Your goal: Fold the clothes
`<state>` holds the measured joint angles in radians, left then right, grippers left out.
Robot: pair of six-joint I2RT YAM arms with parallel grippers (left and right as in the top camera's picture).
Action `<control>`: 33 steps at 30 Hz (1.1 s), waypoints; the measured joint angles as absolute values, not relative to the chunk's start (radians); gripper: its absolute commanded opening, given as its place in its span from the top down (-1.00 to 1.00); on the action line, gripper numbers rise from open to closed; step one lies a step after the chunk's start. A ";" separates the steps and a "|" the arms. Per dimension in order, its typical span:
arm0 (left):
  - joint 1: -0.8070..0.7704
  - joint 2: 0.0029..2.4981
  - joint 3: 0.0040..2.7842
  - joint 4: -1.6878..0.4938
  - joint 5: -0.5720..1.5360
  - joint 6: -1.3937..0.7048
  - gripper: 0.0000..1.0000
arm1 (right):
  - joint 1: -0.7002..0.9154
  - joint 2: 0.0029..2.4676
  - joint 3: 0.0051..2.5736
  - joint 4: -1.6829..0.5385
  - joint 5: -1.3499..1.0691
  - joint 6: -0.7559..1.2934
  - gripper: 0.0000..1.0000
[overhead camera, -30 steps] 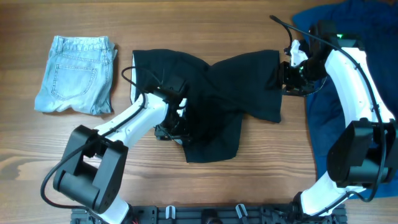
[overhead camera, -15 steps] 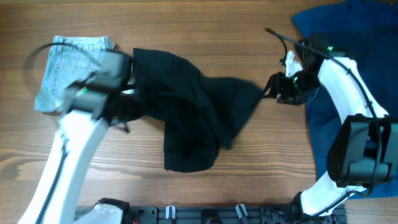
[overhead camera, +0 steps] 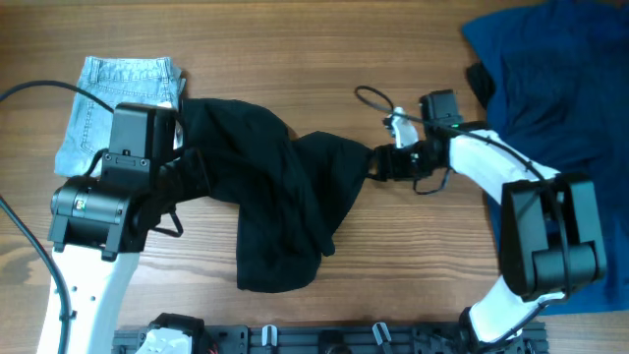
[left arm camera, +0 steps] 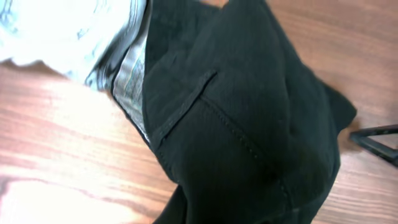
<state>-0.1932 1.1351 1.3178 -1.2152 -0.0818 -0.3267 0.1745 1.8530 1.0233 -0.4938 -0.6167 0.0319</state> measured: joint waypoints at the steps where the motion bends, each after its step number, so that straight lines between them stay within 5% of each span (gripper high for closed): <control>1: -0.193 1.135 1.317 -1.190 -0.082 -0.319 0.92 | 0.189 1.853 1.023 -0.465 -0.608 0.042 -0.32; 7: -0.193 1.135 1.318 -1.150 -0.082 -0.308 0.92 | 0.212 1.853 1.021 -0.341 -0.550 0.097 0.10; 11: -0.193 1.130 1.318 -1.151 -0.082 -0.307 0.92 | 0.241 1.871 1.021 -0.309 -0.542 0.133 0.19; 14: -0.193 1.126 1.318 -1.151 -0.082 -0.304 0.92 | 0.241 1.905 1.021 -0.263 -0.554 0.167 0.85; 15: -0.193 1.126 1.318 -1.151 -0.082 -0.304 0.92 | 0.241 1.913 1.021 -0.247 -0.561 0.184 0.91; 25: -0.193 1.121 1.319 -1.147 -0.080 -0.284 0.92 | 0.177 1.913 1.022 -0.003 -0.812 0.276 0.91; 31: -0.193 1.108 1.517 -1.008 0.091 -0.105 0.92 | 0.068 1.802 1.028 -0.104 -1.028 0.301 0.90; 33: -0.193 1.099 1.637 -0.947 0.164 -0.043 0.92 | 0.103 1.742 1.028 -0.176 -1.066 0.252 0.41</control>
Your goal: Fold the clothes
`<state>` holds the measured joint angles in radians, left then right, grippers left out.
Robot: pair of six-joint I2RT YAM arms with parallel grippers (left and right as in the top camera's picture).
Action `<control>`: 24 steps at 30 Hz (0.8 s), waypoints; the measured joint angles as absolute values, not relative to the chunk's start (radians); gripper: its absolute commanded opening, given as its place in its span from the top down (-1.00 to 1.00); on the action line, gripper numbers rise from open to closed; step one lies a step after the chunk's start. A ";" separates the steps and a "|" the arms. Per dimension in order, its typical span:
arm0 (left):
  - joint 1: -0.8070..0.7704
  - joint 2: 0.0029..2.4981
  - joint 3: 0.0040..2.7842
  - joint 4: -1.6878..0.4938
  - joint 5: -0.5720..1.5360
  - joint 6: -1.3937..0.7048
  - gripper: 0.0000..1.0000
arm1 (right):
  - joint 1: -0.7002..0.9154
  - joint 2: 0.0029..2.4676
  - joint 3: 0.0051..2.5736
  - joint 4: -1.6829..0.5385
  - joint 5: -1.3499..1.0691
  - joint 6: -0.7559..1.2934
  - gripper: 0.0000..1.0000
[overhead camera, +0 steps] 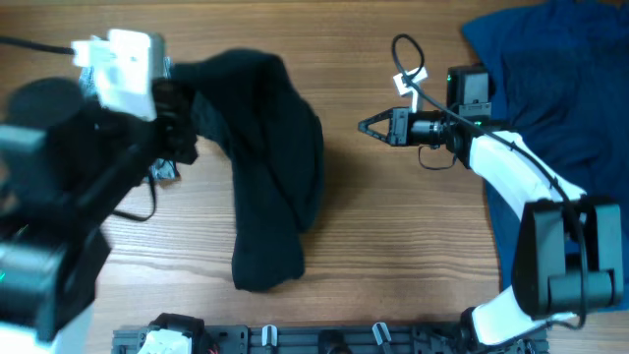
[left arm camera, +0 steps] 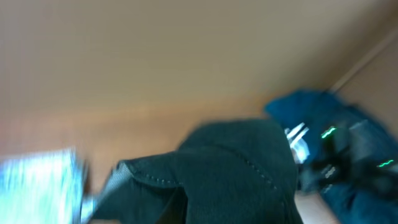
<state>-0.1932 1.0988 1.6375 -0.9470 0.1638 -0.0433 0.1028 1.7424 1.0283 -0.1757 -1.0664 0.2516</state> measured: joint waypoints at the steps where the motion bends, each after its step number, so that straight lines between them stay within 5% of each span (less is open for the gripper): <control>1: -0.193 1.083 1.707 -0.925 0.204 -0.030 0.92 | 0.117 1.724 1.029 -0.194 -1.070 0.229 0.29; 6: -0.193 1.054 1.788 -0.929 0.260 0.024 0.92 | 0.204 1.559 1.029 -0.171 -1.053 0.152 -0.18; 11: -0.193 1.093 1.785 -0.938 0.330 0.037 0.92 | 0.211 1.429 1.032 0.058 -1.060 0.235 -0.43; 15: -0.193 1.117 1.782 -0.861 0.416 0.039 0.92 | 0.224 1.419 1.036 0.077 -1.047 0.305 -0.41; 24: -0.326 1.387 1.795 -0.278 0.572 -0.104 0.87 | 0.067 1.420 1.036 -0.176 -0.721 0.356 -0.31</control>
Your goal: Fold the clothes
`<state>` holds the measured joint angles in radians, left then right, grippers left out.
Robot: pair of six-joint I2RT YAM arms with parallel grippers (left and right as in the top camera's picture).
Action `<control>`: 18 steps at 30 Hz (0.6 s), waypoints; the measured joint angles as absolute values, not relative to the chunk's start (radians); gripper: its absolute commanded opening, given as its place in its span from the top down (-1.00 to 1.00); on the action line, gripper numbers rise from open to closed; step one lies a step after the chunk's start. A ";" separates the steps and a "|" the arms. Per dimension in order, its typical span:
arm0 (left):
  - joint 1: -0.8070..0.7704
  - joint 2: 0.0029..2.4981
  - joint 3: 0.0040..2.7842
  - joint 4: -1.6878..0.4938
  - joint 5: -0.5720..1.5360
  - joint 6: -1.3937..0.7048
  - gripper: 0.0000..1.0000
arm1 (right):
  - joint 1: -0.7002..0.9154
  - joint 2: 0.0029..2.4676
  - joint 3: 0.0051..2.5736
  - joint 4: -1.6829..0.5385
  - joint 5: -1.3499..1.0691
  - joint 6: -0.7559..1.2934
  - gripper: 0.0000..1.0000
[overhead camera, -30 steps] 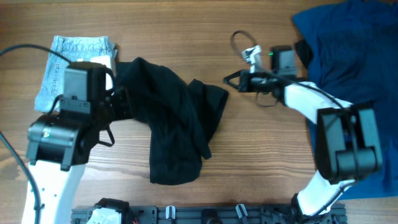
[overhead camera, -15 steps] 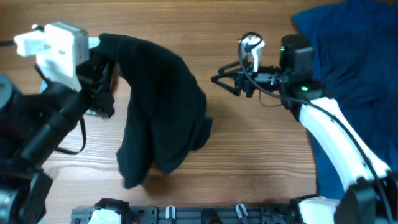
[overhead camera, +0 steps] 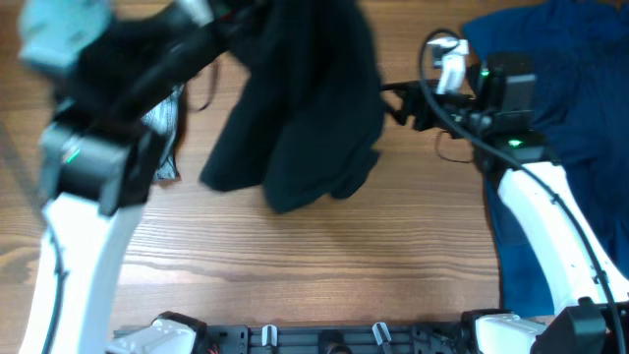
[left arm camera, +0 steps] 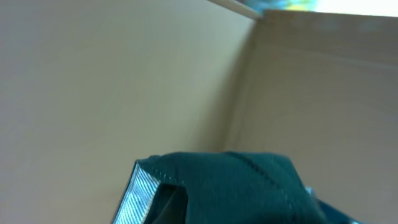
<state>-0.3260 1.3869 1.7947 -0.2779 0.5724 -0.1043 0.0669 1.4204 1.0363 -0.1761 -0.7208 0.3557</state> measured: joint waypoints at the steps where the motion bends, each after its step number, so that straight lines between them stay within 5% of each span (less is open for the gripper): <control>1: -0.351 1.433 1.811 -0.280 0.599 -0.118 0.80 | 0.030 1.420 1.037 -0.214 -0.685 0.356 -0.33; 7: -0.348 1.484 1.888 -0.889 0.572 -0.010 0.60 | -0.150 1.421 1.036 -0.344 -0.639 0.311 -0.36; 12: -0.176 1.413 1.891 -1.297 0.084 -0.015 -0.26 | -0.135 1.421 1.036 -0.363 -0.704 0.245 -0.53; 13: -0.131 1.394 1.891 -1.341 0.012 -0.037 -0.56 | -0.116 1.421 1.036 -0.364 -0.711 0.234 -0.56; 18: -0.050 1.364 1.893 -1.355 -0.023 -0.059 -0.70 | 0.040 1.488 1.037 -0.385 -0.595 0.207 -0.65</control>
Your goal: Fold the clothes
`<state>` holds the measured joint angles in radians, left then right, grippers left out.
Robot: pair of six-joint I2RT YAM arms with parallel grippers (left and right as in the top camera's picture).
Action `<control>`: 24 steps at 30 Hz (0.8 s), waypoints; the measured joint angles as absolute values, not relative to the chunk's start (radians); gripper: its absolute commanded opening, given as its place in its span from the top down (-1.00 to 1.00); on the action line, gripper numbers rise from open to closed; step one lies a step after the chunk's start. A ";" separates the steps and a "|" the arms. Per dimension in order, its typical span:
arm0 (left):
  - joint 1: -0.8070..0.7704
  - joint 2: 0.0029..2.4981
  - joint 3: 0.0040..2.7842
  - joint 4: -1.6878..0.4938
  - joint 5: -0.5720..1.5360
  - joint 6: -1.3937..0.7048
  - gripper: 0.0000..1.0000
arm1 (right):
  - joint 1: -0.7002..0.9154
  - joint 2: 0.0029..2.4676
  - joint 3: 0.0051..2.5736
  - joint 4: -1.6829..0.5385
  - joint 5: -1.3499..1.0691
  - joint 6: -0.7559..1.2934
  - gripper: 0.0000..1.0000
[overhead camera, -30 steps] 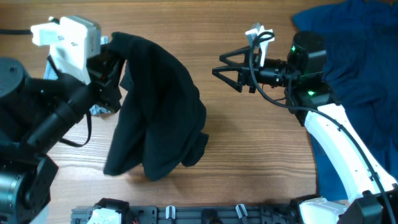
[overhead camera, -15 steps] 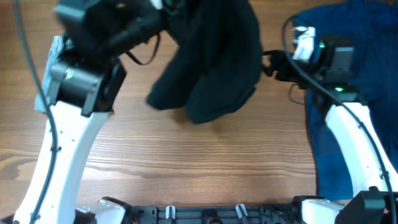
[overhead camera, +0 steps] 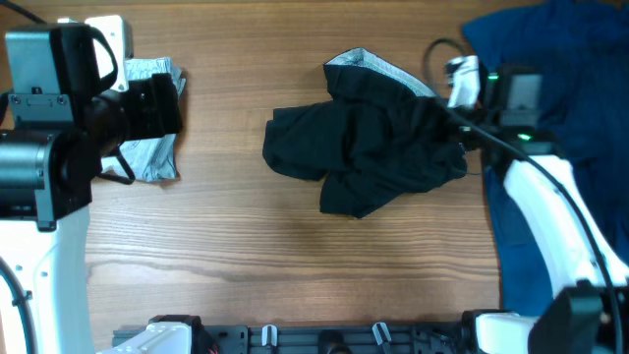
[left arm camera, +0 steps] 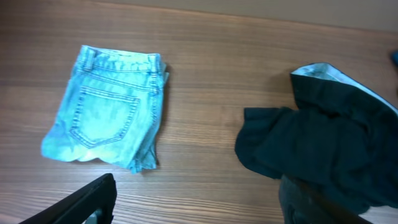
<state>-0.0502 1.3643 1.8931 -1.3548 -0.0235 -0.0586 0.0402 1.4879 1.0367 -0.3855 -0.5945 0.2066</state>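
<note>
A black garment [overhead camera: 373, 147] lies crumpled on the table right of centre, its pale waistband lining turned up at the far edge; the left wrist view has it at the right as the black garment [left arm camera: 323, 149]. Folded light denim shorts [left arm camera: 109, 121] lie flat at the left, partly under my left arm as the denim shorts [overhead camera: 147, 157] from overhead. My left gripper [left arm camera: 199, 205] hangs high above the table, open and empty; overhead it is the left gripper [overhead camera: 162, 106]. My right gripper [overhead camera: 447, 116] is at the black garment's right edge, its fingers hidden by cloth.
A large blue garment [overhead camera: 560, 69] is heaped at the table's right side and far right corner, under my right arm. Bare wooden tabletop [overhead camera: 295, 265] stretches across the front. A black rail [overhead camera: 324, 339] runs along the near edge.
The black garment was held up high in my left gripper; now it lies crumpled right of centre. My left gripper is open and back over the denim shorts. My right gripper is at the garment's right edge.
At first the black garment lay stretched between both grippers, its left end on the denim shorts. Then the right gripper was off it and the left held it raised. It then hung high toward the right. Now it lies released, away from the shorts.
</note>
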 measured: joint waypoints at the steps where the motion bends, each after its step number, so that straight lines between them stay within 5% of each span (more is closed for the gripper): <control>1: -0.050 1.367 1.893 -1.355 -0.006 -0.059 -0.71 | 0.064 1.523 1.037 -0.385 -0.543 0.207 -0.67; 6: -0.050 1.378 1.893 -1.355 0.056 -0.059 -0.71 | 0.080 1.673 1.035 -0.290 -0.293 0.188 -0.57; 15: -0.051 1.384 1.893 -1.355 0.104 -0.059 -0.71 | 0.019 1.676 1.057 -0.239 -0.229 0.009 -0.64; 22: -0.051 1.404 1.894 -1.357 0.107 -0.059 -0.71 | -0.155 1.658 1.131 -0.595 -0.263 0.057 -0.64; 24: -0.050 1.412 1.893 -1.359 0.107 -0.059 -0.72 | -0.174 1.658 1.130 -0.696 -0.315 0.074 -0.45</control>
<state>-0.0502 1.4117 1.8935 -1.3590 0.1066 -0.0586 -0.1741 1.6585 1.1301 -0.6964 -0.3153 0.0742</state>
